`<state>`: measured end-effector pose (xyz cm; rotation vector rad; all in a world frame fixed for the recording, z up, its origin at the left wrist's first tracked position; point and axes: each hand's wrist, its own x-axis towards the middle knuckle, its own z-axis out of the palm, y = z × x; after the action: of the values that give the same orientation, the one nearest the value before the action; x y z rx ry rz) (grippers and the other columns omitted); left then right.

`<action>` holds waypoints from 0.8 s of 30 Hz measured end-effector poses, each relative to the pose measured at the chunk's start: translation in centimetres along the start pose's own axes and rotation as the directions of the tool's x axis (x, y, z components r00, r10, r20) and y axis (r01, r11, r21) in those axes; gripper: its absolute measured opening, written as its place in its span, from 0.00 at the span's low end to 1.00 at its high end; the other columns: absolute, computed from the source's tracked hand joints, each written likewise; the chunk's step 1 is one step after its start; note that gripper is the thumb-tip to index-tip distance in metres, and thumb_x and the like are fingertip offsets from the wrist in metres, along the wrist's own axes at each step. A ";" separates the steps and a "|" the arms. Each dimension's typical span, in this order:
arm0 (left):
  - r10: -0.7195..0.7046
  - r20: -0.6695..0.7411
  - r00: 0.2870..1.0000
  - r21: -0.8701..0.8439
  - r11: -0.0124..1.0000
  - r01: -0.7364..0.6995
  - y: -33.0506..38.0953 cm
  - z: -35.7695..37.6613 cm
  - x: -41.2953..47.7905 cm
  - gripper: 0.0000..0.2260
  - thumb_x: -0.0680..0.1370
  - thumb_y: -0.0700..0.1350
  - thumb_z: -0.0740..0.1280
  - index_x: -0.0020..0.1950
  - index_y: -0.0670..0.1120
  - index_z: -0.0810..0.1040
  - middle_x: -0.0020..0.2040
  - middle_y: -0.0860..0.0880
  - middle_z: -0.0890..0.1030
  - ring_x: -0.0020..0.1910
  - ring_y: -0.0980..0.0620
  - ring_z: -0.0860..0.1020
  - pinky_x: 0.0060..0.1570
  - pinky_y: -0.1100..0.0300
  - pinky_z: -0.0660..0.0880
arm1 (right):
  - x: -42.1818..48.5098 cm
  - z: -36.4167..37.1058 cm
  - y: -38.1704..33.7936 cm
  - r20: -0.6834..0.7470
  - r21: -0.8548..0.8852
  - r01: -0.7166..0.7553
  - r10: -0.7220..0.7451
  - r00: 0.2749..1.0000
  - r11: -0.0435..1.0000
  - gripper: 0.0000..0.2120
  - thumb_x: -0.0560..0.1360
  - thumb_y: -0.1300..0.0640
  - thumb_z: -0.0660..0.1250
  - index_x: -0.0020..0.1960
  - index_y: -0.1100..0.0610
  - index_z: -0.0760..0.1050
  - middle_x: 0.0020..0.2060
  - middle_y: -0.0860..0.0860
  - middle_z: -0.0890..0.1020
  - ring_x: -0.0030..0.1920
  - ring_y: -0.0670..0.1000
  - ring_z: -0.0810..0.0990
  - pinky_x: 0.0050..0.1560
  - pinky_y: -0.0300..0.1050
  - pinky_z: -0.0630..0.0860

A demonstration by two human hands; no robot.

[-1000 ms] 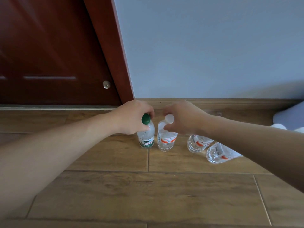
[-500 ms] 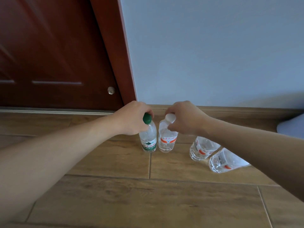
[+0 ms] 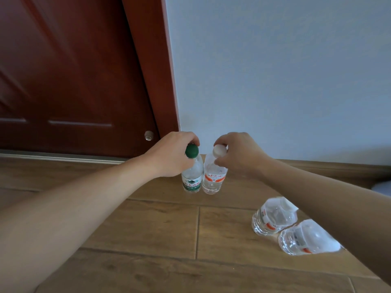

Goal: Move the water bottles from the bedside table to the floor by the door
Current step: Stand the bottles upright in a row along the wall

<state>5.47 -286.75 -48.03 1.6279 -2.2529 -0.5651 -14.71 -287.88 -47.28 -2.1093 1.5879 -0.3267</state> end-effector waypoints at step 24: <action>-0.052 -0.155 0.987 0.048 0.997 0.060 -3.1 1.8 3.8 0.18 0.72 0.37 0.69 0.61 0.48 0.80 0.57 0.50 0.82 0.55 0.49 0.78 0.55 0.51 0.76 | 5.5 2.4 1.3 -0.034 -0.016 0.006 -0.007 0.999 1.000 0.13 0.71 0.55 0.74 0.55 0.54 0.80 0.50 0.50 0.79 0.51 0.53 0.76 0.49 0.47 0.73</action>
<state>6.00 -291.00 -51.07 1.7024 -2.1330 -0.3822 -13.00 -292.83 -50.52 -2.1321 1.6082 -0.3555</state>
